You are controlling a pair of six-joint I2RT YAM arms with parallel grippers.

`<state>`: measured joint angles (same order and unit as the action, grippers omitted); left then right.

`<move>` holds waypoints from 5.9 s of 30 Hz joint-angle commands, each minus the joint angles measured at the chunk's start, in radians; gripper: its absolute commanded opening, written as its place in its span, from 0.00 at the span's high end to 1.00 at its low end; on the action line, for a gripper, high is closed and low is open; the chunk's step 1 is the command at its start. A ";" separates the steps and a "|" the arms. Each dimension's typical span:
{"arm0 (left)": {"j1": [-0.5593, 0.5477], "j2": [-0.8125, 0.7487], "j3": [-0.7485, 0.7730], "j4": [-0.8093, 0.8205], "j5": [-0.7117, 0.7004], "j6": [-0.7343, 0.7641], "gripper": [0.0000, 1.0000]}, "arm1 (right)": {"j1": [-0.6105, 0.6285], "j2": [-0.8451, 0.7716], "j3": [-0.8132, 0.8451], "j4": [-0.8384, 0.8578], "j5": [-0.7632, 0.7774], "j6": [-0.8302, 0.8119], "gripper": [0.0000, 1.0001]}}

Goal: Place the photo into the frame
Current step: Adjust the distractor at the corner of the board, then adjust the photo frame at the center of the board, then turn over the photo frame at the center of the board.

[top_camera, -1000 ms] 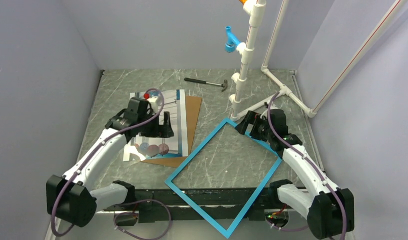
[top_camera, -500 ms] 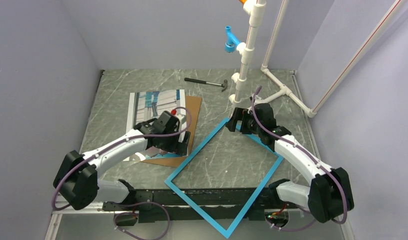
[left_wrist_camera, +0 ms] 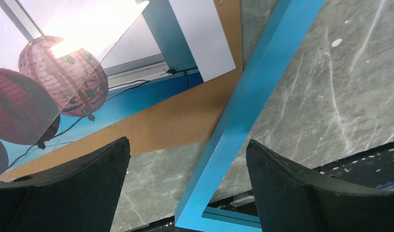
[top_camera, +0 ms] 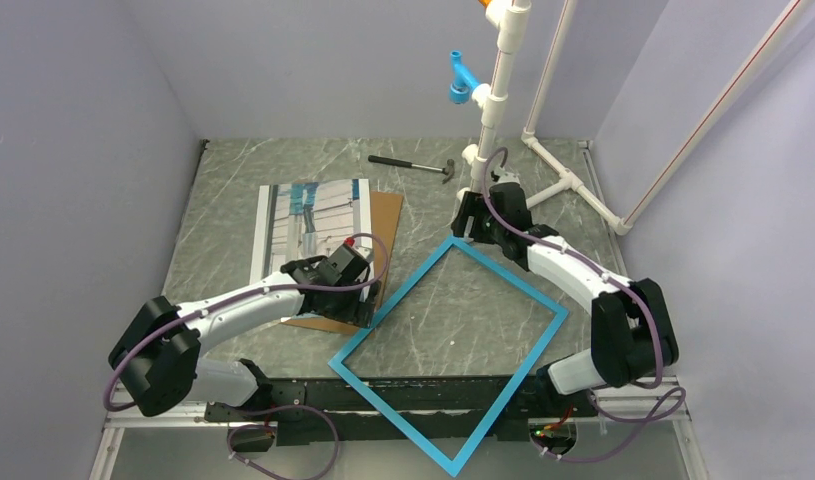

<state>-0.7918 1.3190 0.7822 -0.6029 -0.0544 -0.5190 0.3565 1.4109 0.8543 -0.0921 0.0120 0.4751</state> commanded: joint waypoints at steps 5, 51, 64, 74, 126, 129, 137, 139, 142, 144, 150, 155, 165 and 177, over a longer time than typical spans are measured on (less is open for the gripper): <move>-0.017 -0.064 -0.048 0.013 -0.059 -0.061 0.08 | 0.004 0.106 0.125 0.088 0.046 0.036 0.32; -0.122 -0.038 -0.174 0.168 0.057 -0.057 0.53 | -0.162 -0.120 -0.008 -0.051 -0.178 0.079 0.28; -0.174 -0.099 -0.118 0.066 -0.101 -0.239 1.00 | -0.182 -0.305 -0.095 -0.172 -0.181 0.030 0.14; -0.174 -0.294 -0.129 -0.089 -0.278 -0.445 1.00 | -0.181 -0.299 -0.093 -0.173 -0.259 0.037 0.12; -0.127 -0.187 -0.305 0.325 0.025 -0.526 0.31 | 0.266 -0.059 -0.037 -0.152 -0.194 0.155 0.10; -0.136 -0.161 -0.286 0.348 0.024 -0.553 0.46 | 0.268 -0.061 -0.032 -0.163 -0.185 0.147 0.10; -0.169 -0.117 -0.232 0.329 0.001 -0.581 0.41 | 0.277 -0.057 -0.013 -0.184 -0.179 0.132 0.10; -0.169 -0.138 -0.226 0.280 -0.025 -0.575 0.28 | 0.288 -0.051 -0.006 -0.188 -0.171 0.132 0.10; -0.166 -0.188 -0.222 0.189 -0.082 -0.572 0.10 | 0.306 -0.035 0.009 -0.190 -0.164 0.138 0.09; -0.161 -0.229 -0.218 0.113 -0.124 -0.571 0.04 | 0.328 -0.019 0.025 -0.188 -0.160 0.145 0.09; -0.149 -0.354 -0.161 -0.169 -0.268 -0.557 0.03 | 0.399 0.083 0.112 -0.178 -0.160 0.174 0.09; -0.149 -0.447 -0.052 -0.402 -0.398 -0.550 0.04 | 0.470 0.217 0.239 -0.193 -0.162 0.201 0.10; -0.150 -0.614 0.078 -0.514 -0.447 -0.488 0.03 | 0.543 0.458 0.455 -0.226 -0.154 0.254 0.22; -0.149 -0.690 0.002 -0.475 -0.402 -0.515 0.03 | 0.555 0.609 0.482 -0.098 -0.255 0.339 0.47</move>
<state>-0.9432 0.6331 0.8055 -1.0821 -0.4679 -1.0332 0.8989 1.9892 1.3190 -0.2588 -0.1955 0.7597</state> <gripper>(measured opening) 0.966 0.559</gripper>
